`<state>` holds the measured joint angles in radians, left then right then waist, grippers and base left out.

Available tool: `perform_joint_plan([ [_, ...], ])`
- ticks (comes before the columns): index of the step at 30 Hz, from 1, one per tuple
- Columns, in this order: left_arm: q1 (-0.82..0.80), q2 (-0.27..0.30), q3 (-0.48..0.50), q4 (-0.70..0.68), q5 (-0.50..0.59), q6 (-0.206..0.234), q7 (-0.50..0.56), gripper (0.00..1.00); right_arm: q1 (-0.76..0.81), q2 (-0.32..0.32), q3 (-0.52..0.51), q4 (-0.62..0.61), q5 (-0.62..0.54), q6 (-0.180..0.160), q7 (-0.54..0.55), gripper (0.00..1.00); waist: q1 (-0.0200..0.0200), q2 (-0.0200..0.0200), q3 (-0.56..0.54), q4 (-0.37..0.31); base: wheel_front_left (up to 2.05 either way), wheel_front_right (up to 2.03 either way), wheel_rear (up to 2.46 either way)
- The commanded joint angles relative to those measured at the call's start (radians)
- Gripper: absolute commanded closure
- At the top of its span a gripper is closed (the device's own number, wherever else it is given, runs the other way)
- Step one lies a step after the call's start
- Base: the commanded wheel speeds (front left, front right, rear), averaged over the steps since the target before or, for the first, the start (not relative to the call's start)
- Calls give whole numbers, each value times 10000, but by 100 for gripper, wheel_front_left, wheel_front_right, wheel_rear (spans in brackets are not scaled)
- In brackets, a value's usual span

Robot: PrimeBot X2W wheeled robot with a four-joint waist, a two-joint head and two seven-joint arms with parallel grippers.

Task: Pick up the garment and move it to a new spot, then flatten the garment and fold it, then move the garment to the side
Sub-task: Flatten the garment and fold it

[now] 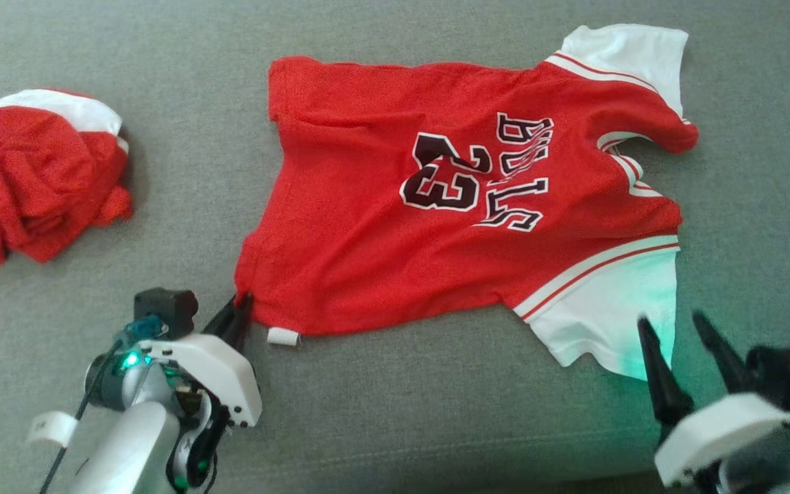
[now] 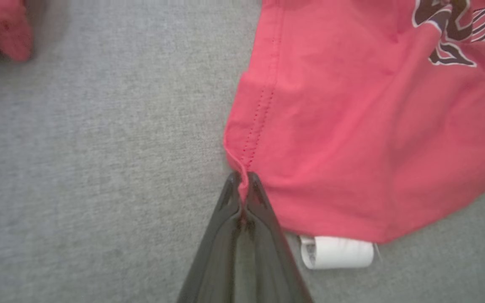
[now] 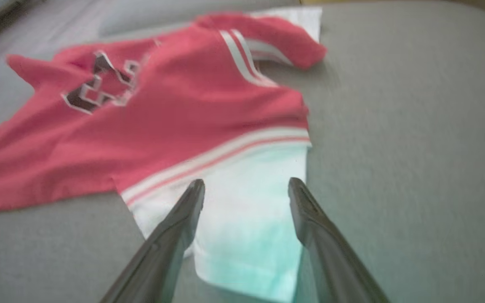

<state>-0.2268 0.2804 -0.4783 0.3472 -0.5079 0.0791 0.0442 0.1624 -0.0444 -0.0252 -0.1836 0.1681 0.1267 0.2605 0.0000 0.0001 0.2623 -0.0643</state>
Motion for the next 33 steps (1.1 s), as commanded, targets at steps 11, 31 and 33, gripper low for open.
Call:
perform_joint_plan([
  [11,-525,283,125,-948,333,243,-133,100,11,-60,-226,1031,608,40,874,0,0,-1,814,29,0,0,0],
  [31,-524,943,955,-3334,700,1076,-1306,100,-1022,-59,-988,-1198,492,40,428,100,0,-1,-197,95,0,0,0],
  [33,-654,1061,1118,-3864,704,1152,-1292,100,-1400,-140,-1097,-1755,284,40,219,100,0,-1,-501,145,0,0,0],
])
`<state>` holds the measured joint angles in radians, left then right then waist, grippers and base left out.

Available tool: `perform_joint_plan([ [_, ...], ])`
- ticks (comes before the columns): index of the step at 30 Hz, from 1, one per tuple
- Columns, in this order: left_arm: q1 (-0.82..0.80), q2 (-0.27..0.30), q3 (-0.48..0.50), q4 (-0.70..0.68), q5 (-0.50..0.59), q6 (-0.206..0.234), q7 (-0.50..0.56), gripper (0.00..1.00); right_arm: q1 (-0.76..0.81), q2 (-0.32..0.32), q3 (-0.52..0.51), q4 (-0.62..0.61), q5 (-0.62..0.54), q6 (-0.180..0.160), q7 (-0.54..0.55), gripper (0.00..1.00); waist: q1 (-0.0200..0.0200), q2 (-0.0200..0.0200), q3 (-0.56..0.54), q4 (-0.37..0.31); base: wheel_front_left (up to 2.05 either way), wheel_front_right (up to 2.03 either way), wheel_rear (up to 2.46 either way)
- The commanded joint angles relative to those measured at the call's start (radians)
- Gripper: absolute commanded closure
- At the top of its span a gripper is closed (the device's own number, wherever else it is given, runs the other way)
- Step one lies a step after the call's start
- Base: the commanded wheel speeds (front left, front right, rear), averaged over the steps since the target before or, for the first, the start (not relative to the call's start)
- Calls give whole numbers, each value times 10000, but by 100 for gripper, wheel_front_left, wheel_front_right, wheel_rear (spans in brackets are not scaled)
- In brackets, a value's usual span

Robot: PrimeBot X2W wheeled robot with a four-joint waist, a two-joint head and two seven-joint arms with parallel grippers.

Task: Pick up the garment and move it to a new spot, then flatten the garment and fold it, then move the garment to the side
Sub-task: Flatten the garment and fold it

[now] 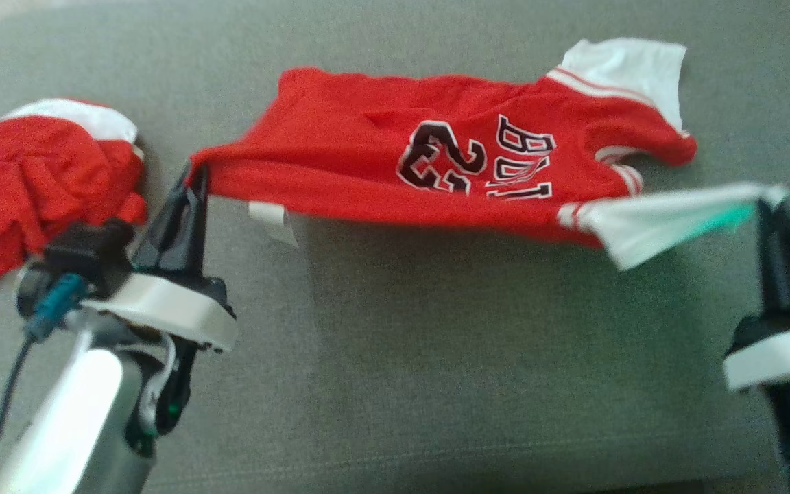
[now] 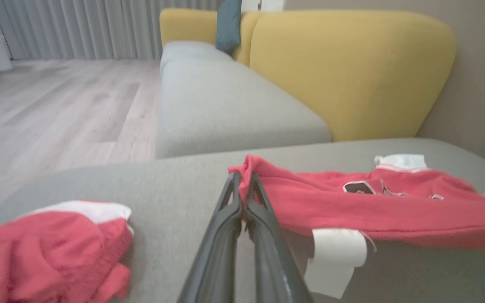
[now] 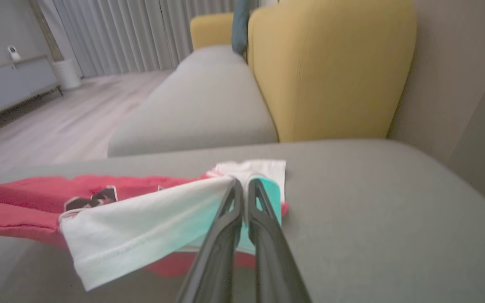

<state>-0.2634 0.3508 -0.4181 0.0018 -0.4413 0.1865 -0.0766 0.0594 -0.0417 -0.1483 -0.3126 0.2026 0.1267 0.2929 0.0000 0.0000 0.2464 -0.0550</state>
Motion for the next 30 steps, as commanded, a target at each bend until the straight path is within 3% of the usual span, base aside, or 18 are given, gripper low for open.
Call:
perform_joint_plan([
  [1,-399,439,575,-664,90,113,-45,100,-582,-268,96,-700,-119,40,-210,100,0,0,-492,94,0,0,0],
  [6,-1521,690,826,-1881,160,66,333,100,-2133,-1092,25,-1641,-201,40,-630,100,0,0,-1345,302,0,0,0],
  [12,-3035,831,976,-2455,377,27,777,100,-4222,-1756,-6,-1773,-32,40,-830,100,0,0,-2093,344,0,0,0],
  [23,-4517,566,794,-2255,351,-92,1248,100,-6089,-1999,140,-819,584,40,-761,100,0,0,-2119,512,0,0,0],
  [30,-5971,19,616,-501,105,-619,783,100,-7898,-2346,820,1198,1180,40,-1148,100,0,0,-1412,556,0,0,0],
])
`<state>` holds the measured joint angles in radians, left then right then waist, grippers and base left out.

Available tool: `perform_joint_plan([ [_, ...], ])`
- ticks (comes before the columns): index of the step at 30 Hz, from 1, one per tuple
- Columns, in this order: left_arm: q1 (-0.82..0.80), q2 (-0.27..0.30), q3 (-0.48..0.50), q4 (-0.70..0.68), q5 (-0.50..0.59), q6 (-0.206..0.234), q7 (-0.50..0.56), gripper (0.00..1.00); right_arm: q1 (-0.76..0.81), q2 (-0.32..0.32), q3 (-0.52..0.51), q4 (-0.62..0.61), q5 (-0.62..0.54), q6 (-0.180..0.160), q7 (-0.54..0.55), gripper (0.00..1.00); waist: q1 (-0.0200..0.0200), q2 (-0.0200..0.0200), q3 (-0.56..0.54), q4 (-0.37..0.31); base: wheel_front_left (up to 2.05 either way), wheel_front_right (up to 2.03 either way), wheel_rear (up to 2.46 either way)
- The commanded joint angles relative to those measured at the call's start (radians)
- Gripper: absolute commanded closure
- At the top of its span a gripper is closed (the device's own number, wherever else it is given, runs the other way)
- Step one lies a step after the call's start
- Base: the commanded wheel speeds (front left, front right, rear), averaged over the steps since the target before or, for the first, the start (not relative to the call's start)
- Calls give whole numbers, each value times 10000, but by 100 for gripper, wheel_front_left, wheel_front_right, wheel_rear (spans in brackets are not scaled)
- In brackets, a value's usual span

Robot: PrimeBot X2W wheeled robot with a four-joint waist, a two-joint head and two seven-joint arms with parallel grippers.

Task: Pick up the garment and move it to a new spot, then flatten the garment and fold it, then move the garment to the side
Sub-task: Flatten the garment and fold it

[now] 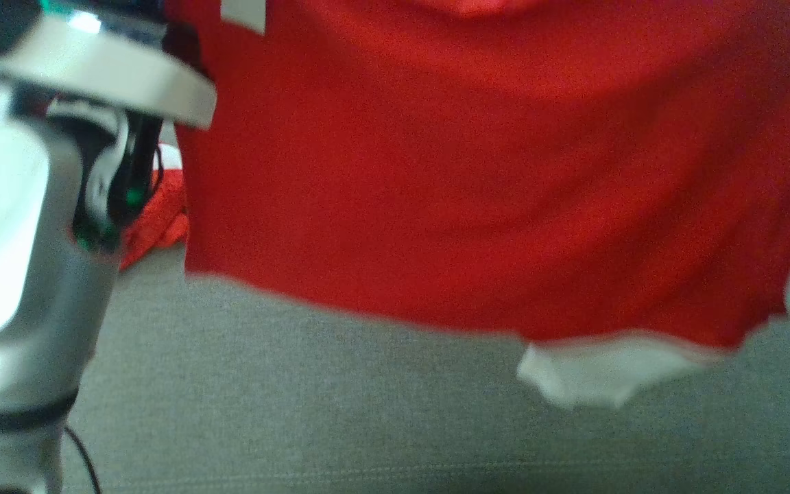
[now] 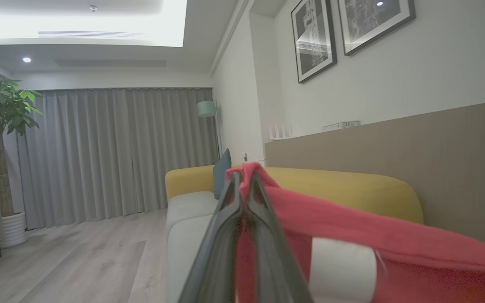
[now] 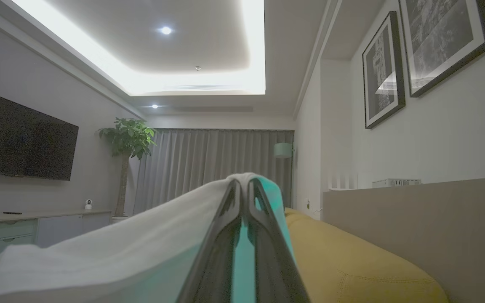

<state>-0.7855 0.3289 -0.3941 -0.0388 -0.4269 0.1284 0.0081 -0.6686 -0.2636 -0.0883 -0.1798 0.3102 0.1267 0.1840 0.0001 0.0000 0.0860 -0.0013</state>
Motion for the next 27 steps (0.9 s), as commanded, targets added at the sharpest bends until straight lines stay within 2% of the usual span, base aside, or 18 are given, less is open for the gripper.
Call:
perform_joint_plan([
  [1,-1051,125,347,336,-50,-134,-202,100,-1032,-183,388,308,192,40,-184,100,-1,0,297,15,0,0,0],
  [4,-2065,-308,329,1829,-120,-414,-791,100,-2416,-330,965,1774,336,40,-674,100,-1,0,560,24,0,0,0],
  [8,-3659,-744,348,4264,-41,-816,-1804,100,-4479,-153,1699,4070,600,40,-1738,100,-1,0,863,-112,0,0,0],
  [9,-3659,-744,348,4264,-41,-816,-1804,100,-4479,-153,1699,4070,600,40,-1738,100,-1,0,863,-112,0,0,0],
  [15,-5093,-1235,476,7295,-78,-1343,-2564,100,-6322,384,3091,7429,1016,40,-2921,100,-1,0,1645,-440,0,0,0],
  [22,-4621,-1932,540,10529,-506,-1894,-2673,100,-6120,813,4253,10527,1765,40,-3602,100,-1,0,2697,-505,0,0,0],
  [27,-4113,-2188,661,11934,-787,-2105,-2691,100,-5382,1176,4845,11825,2502,40,-3868,100,-1,0,3195,-560,0,0,0],
])
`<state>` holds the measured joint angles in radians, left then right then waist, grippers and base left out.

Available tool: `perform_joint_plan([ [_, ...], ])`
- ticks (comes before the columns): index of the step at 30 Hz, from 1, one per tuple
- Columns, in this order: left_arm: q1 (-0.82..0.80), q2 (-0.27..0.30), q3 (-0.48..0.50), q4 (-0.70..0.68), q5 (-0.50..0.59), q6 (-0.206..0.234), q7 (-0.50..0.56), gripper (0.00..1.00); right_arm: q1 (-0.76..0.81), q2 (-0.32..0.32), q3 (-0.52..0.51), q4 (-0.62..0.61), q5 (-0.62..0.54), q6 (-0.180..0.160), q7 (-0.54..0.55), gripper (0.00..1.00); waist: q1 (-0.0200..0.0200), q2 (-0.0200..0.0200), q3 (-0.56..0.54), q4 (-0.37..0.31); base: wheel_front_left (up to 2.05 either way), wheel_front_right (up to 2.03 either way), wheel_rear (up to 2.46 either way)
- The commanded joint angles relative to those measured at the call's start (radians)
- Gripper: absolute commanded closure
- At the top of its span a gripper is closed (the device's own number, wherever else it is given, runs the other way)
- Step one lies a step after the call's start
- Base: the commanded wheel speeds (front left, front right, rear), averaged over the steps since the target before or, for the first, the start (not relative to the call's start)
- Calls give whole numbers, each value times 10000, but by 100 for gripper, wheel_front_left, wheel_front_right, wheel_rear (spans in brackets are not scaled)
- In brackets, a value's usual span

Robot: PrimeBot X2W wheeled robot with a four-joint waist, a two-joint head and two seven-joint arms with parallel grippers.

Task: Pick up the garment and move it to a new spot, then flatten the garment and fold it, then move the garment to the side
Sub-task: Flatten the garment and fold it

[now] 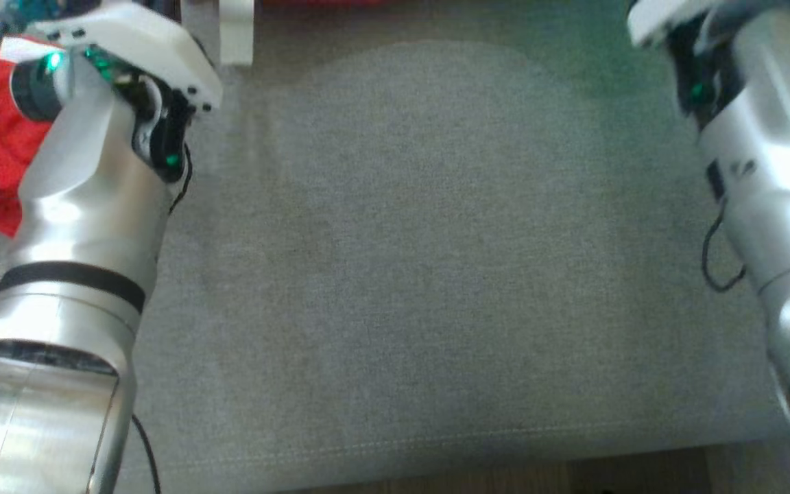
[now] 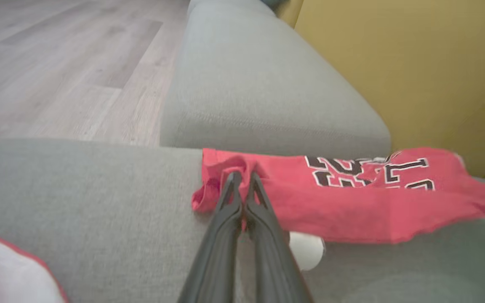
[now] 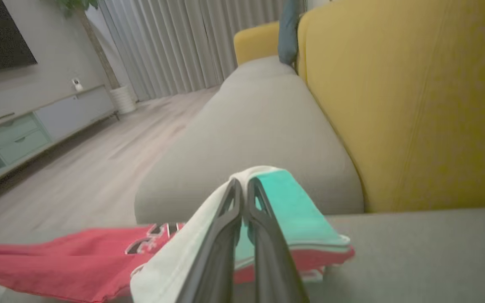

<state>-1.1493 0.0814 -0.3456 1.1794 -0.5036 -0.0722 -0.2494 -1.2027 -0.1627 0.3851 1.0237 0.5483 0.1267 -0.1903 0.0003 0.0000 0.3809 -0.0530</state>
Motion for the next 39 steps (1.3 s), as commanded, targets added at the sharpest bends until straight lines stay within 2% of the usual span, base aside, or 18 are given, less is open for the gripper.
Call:
perform_joint_plan([
  [1,-395,263,192,-119,-37,-127,-117,100,112,195,211,-64,269,40,-175,100,-3,0,302,-42,0,0,0],
  [3,-225,242,231,-51,-21,-153,-120,100,394,206,322,60,600,40,-329,100,-3,0,421,-48,0,0,0],
  [6,248,209,412,-62,-31,71,-121,100,1040,134,491,-40,1073,40,-521,100,-3,0,372,-9,0,0,0],
  [11,1634,203,981,-932,-109,166,-122,100,2790,-53,679,-785,1748,40,-676,100,-3,0,-18,-20,0,0,0],
  [20,5207,416,1713,-3185,181,129,-123,100,7119,-468,193,-3025,2183,40,-693,100,-3,0,-1301,4,0,0,0],
  [25,7409,744,1902,-4832,337,316,-123,100,9481,-577,-712,-4683,1965,40,195,100,-3,0,-2034,-92,0,0,0],
  [26,7409,744,1902,-4832,337,316,-123,100,9481,-577,-712,-4683,1965,40,195,100,-3,0,-2034,-92,0,0,0],
  [31,9352,1121,1953,-6723,295,781,536,100,11943,-429,-2131,-7199,1125,40,2233,100,-3,0,-2568,-84,0,0,0],
  [38,11803,1421,2052,-10083,179,1860,2173,100,14966,668,-4161,-11522,6,40,5991,100,-3,0,-3055,-112,0,0,0],
  [39,12355,1461,2026,-10956,206,2141,2550,100,15428,897,-4481,-12470,-89,40,6751,100,-3,0,-3086,-107,0,0,0],
])
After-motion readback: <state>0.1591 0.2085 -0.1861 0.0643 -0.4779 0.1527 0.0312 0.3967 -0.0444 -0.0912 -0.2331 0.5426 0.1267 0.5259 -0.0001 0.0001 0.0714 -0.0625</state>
